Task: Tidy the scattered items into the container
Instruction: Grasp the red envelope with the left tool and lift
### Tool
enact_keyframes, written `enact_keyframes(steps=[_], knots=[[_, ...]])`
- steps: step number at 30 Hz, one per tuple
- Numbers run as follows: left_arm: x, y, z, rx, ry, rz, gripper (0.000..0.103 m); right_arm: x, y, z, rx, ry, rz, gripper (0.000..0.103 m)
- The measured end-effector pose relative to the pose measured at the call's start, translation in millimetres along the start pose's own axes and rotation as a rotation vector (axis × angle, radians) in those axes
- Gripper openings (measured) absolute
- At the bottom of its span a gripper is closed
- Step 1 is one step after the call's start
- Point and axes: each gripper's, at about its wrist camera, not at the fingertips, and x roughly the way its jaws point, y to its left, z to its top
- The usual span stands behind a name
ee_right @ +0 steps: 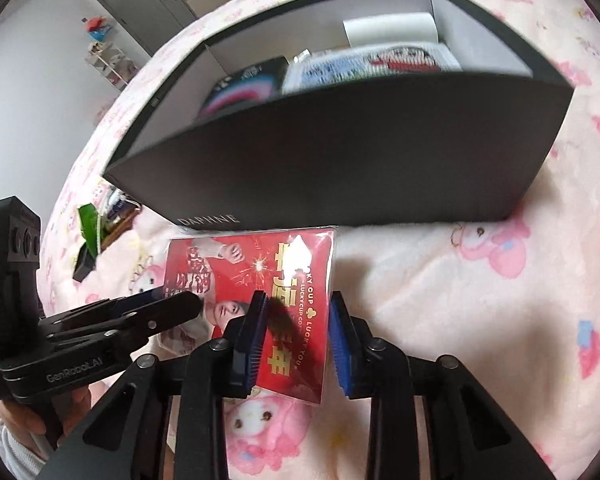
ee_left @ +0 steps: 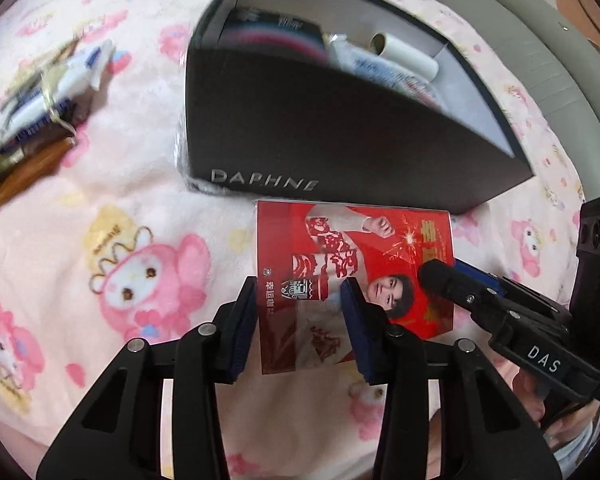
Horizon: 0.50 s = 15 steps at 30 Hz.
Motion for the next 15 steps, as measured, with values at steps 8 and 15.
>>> enact_keyframes(steps=[8,15], knots=[[-59.2,-24.1,-0.2,0.062,-0.102,-0.004,0.042,-54.3,12.8,9.9,-0.033,-0.114,0.045,0.026],[-72.1,-38.4,48.7,0.097,-0.184,-0.014,0.042,-72.1,34.3,44.5,-0.093,-0.199,0.039,0.026]])
